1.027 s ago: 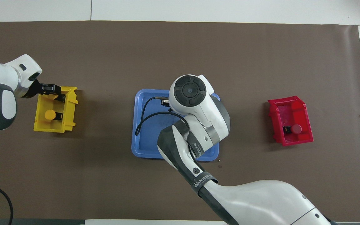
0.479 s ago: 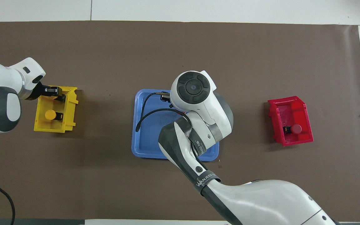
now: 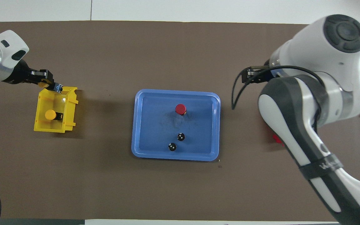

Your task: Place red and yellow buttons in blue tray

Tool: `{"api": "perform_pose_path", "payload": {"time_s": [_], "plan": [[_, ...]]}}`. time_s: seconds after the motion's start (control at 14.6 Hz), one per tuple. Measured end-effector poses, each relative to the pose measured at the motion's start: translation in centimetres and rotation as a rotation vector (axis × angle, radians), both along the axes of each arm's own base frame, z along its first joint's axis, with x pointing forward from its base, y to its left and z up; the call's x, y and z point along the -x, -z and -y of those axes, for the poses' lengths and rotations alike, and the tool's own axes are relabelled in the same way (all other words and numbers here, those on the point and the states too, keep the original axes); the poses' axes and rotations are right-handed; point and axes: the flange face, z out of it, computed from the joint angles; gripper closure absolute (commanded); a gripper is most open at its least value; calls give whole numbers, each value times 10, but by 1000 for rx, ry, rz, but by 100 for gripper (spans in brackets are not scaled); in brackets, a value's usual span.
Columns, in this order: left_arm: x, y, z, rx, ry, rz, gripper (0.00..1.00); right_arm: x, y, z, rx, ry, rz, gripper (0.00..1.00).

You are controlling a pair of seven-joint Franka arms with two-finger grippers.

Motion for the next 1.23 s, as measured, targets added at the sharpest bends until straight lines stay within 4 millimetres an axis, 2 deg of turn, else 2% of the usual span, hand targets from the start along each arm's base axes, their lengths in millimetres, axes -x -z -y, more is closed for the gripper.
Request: {"api": "perform_pose_path", "payload": {"time_s": [0.07,0.14,0.27,0.34,0.48,0.55,0.82,1.03,1.1,1.16,1.23], "plan": [[4,-5,41,9,-21,17,98,18,10,30,-3,-26,-22,23],[11,0,83,18,-29,25,98,35,23,53,-8,-51,-37,23],[31,20,156,21,8,11,98,64,53,86,-15,-104,-32,24],[41,31,181,17,22,-4,98,76,68,96,-16,-124,-18,24],[58,53,219,11,17,-25,98,94,90,104,-14,-151,7,25],[65,65,234,8,17,-32,98,99,95,105,-13,-170,10,26],[84,103,274,3,-3,-43,98,105,103,114,-8,-210,32,27],[103,131,312,3,-30,-45,98,108,110,122,-4,-212,41,28],[108,137,320,1,-29,-48,83,109,111,121,-5,-213,40,28],[110,140,324,0,-29,-49,38,109,112,121,-5,-214,39,29],[110,140,325,1,-31,-48,15,110,113,120,-5,-215,36,30]]}}
